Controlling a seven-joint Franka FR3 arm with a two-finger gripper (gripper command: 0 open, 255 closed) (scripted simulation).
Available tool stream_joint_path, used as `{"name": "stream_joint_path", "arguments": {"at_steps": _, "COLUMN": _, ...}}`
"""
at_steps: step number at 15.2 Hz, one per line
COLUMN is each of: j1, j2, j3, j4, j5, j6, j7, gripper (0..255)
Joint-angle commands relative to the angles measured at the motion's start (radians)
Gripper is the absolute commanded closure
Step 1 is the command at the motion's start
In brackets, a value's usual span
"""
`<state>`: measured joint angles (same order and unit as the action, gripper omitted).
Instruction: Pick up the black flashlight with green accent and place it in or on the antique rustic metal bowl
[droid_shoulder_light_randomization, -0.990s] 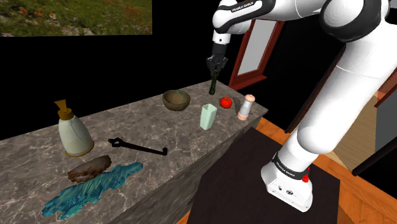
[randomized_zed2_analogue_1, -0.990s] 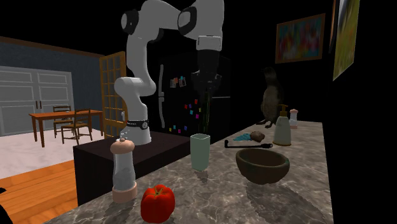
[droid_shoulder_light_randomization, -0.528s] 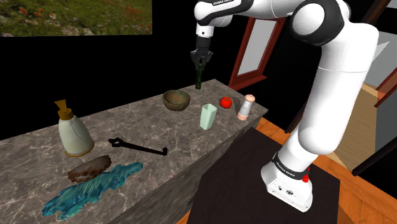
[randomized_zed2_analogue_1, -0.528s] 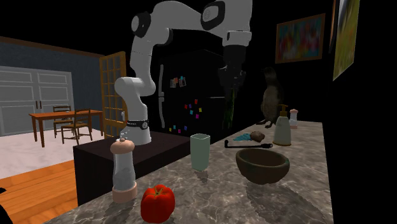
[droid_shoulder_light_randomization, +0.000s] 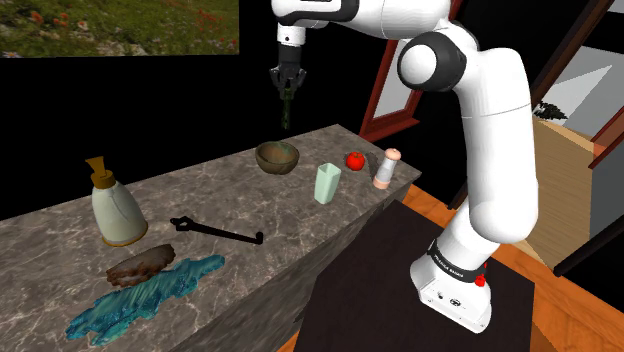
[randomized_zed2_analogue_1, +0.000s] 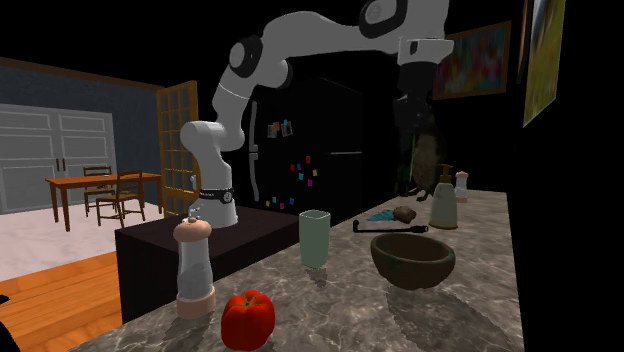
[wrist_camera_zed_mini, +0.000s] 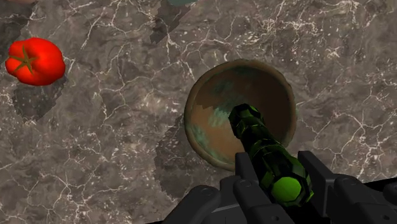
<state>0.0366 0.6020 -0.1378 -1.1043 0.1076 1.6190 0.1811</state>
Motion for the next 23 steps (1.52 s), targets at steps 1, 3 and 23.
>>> {"name": "stream_joint_path", "arguments": {"at_steps": 1, "j1": 0.002, "j2": 0.064, "j3": 0.006, "j4": 0.091, "j5": 0.005, "j6": -0.027, "j7": 0.014, "gripper": 255}}
{"name": "stream_joint_path", "arguments": {"at_steps": 3, "j1": 0.004, "j2": 0.058, "j3": 0.006, "j4": 0.054, "j5": 0.004, "j6": 0.004, "j7": 0.012, "gripper": 255}}
{"name": "stream_joint_path", "arguments": {"at_steps": 23, "j1": 0.015, "j2": 0.084, "j3": 0.009, "j4": -0.172, "j5": 0.011, "j6": 0.255, "j7": -0.003, "gripper": 255}}
